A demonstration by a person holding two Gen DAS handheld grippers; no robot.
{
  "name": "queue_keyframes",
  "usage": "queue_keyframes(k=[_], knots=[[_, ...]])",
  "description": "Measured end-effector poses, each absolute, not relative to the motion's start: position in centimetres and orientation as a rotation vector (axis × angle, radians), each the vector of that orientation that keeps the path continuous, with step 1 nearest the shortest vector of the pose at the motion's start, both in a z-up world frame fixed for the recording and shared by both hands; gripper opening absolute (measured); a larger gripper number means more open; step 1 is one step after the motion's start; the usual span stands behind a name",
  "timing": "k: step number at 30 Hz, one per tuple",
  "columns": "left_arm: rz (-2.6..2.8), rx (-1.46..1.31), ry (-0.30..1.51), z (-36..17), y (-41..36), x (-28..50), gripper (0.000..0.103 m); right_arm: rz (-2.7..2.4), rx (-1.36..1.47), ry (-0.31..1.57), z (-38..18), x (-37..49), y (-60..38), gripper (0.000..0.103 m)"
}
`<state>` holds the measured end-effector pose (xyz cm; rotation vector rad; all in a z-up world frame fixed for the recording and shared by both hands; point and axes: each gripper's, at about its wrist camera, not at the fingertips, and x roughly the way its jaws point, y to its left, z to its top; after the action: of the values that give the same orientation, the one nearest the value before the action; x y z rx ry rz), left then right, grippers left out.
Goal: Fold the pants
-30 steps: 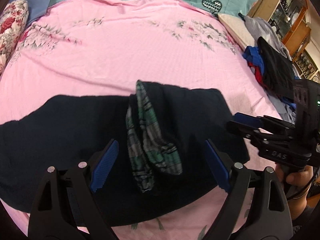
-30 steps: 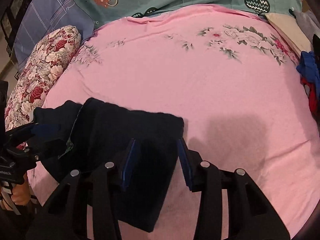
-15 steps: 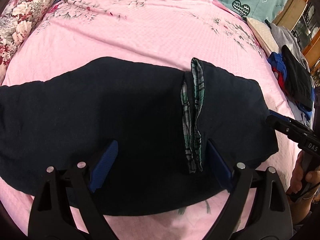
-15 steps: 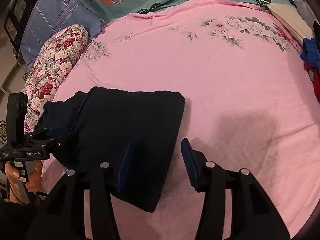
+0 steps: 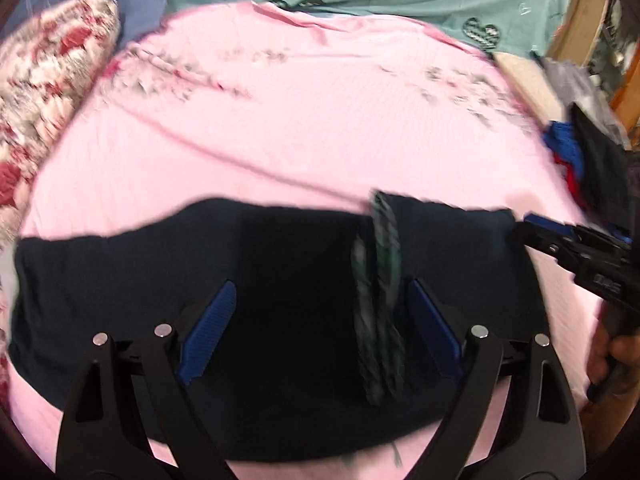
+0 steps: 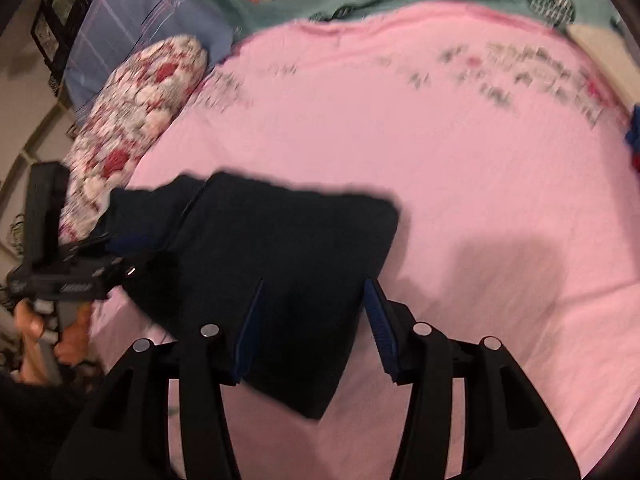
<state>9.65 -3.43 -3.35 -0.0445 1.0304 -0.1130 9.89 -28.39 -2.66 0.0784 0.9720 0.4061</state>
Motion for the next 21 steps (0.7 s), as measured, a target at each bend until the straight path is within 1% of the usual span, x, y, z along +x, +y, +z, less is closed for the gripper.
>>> queue_keyframes(k=[1, 2, 3, 4, 5, 7, 8, 11, 12, 13, 15, 18, 21], knots=[[-0.097, -0.054, 1.028, -3.6, -3.5, 10.4, 0.089, 0.375, 0.068, 0.962, -2.8, 10.6, -28.2, 0.051], [-0.095, -0.064, 1.025, -3.8, -3.6, 10.8, 0.089, 0.376, 0.095, 0.971, -3.2, 11.6, -28.1, 0.044], [-0.09, -0.061, 1.028, -4.2, -3.7, 11.3, 0.089, 0.416, 0.136, 0.987, -3.6, 12.2, -27.7, 0.031], [-0.077, -0.044, 1.046, -4.7, -3.8, 11.6, 0.089, 0.46, 0.164, 1.002, -4.1, 12.7, -27.2, 0.025], [-0.057, -0.026, 1.081, -5.4, -3.9, 12.0, 0.091, 0.476, 0.17, 1.012, -4.5, 13.0, -26.8, 0.014], [-0.078, -0.087, 1.122, -6.5, -3.2, 12.2, 0.091, 0.456, 0.156, 1.04, -5.7, 13.8, -26.3, 0.013], [-0.073, -0.094, 1.112, -6.3, -2.9, 12.0, 0.091, 0.43, 0.163, 1.04, -6.0, 14.1, -26.6, 0.001], [-0.084, -0.086, 1.087, -4.9, -2.9, 10.9, 0.089, 0.395, 0.193, 1.029, -5.5, 13.8, -27.8, 0.0], [-0.096, -0.085, 1.082, -4.8, -2.9, 10.5, 0.089, 0.423, 0.2, 1.024, -5.1, 13.1, -27.8, 0.004], [-0.111, -0.084, 1.087, -4.9, -3.0, 10.1, 0.089, 0.482, 0.21, 1.029, -4.9, 12.3, -27.6, 0.006], [-0.131, -0.09, 1.119, -5.9, -3.3, 9.7, 0.09, 0.58, 0.194, 1.074, -5.0, 10.2, -27.1, 0.006], [-0.129, -0.067, 1.1, -6.6, -3.5, 9.0, 0.092, 0.58, 0.132, 1.112, -5.9, 8.4, -26.9, 0.007], [-0.139, -0.1, 1.105, -5.5, -3.0, 8.6, 0.09, 0.573, 0.226, 1.133, -6.1, 8.5, -28.4, 0.007]])
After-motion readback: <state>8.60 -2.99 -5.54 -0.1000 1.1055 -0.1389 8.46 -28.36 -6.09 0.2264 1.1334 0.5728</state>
